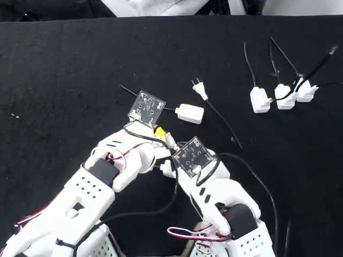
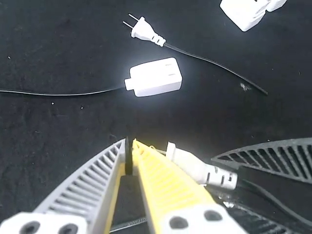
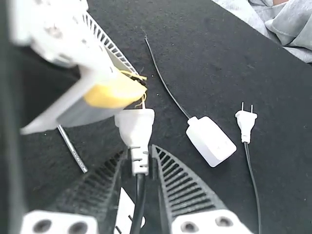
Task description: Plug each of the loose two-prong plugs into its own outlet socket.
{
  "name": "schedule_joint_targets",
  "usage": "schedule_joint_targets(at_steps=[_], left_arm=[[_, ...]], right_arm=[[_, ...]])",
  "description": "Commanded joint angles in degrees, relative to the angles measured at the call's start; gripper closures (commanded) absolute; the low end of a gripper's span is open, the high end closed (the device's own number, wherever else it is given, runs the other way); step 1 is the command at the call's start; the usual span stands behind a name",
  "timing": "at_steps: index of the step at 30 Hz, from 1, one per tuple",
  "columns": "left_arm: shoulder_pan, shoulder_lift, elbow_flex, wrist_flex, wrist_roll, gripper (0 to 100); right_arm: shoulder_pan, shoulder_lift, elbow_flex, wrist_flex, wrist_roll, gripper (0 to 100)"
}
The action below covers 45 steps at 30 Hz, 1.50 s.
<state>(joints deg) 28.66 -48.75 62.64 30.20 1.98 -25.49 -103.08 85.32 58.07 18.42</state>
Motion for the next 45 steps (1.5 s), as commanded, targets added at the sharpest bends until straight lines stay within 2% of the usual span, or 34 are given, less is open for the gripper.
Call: schedule_joint_targets(at_steps=[1, 30, 39, 43, 45], left_arm=[[-0.5, -0.7, -0.4, -0.4, 0.0, 97], [-0.7, -0.7, 0.6, -0.4, 0.0, 97], [-10.1, -0.8, -3.2, -0.3, 0.1, 97], [-10.3, -0.8, -4.4, -0.6, 0.3, 97], [-9.5, -0.8, -5.8, -0.6, 2.8, 97]], right_arm=[[-0.6, -5.1, -4.0, -2.4, 0.0, 98.8], [-0.6, -5.1, -6.7, -0.8, -0.1, 98.8], [-0.5, -5.1, -5.0, -0.8, 0.1, 98.8], [-0.6, -5.1, -4.6, -1.0, 0.1, 98.8], [-0.6, -5.1, -4.6, -1.0, 0.1, 98.8]])
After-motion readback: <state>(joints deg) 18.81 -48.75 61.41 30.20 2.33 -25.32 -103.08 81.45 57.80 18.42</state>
